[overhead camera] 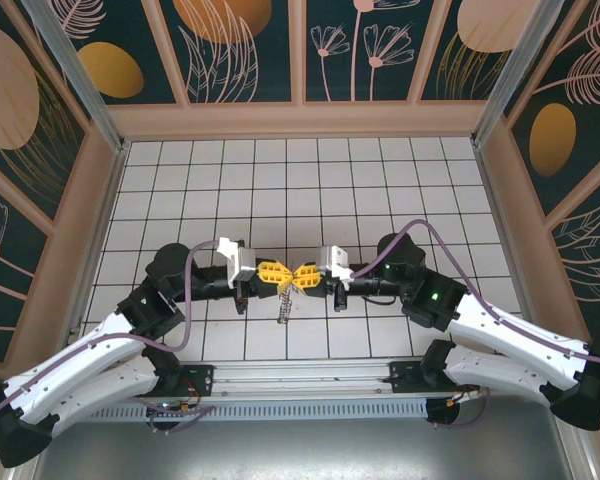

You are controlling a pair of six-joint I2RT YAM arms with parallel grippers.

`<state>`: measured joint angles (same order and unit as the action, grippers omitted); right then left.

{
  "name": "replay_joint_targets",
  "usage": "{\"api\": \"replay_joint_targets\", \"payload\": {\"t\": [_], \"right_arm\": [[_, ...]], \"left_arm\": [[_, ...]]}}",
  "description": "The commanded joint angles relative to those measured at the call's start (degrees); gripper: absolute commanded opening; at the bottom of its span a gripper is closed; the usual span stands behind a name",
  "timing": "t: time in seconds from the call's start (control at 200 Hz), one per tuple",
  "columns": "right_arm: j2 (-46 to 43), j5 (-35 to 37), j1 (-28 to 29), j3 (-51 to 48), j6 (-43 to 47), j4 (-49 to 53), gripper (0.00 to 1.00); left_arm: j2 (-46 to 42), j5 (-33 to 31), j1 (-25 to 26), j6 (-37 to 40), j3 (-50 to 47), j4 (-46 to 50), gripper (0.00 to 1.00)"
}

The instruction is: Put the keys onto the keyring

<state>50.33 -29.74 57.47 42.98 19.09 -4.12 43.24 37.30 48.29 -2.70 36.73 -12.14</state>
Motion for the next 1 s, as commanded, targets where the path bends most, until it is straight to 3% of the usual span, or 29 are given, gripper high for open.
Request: {"api": "replay_joint_targets", "payload": {"t": [0.0, 0.155, 0.31, 0.531, 0.996], "right_arm": [[0.6, -0.1, 0.2, 1.4, 0.5, 0.0, 0.0], [0.0, -0.7, -1.8, 3.3, -1.1, 1.6, 0.0], [1.2, 2.6, -2.6, 6.4, 0.3, 8.1, 0.0], [3.9, 5.4, -2.6, 11.4, 2.5, 17.3, 0.0], [7.5, 2.7, -2.6, 15.7, 5.7, 26.4, 0.0]], "left_arm": [[-0.7, 1.5, 0.0, -0.9, 1.0, -2.3, 0.0], [0.2, -1.2, 0.0, 1.6, 4.6, 7.5, 0.0], [2.4, -7.8, 0.0, 6.7, 12.3, 23.8, 0.26], [8.4, -14.3, 0.0, 15.2, 23.8, 41.2, 0.32], [16.0, -7.8, 0.0, 19.6, 28.7, 47.1, 0.31]]}}
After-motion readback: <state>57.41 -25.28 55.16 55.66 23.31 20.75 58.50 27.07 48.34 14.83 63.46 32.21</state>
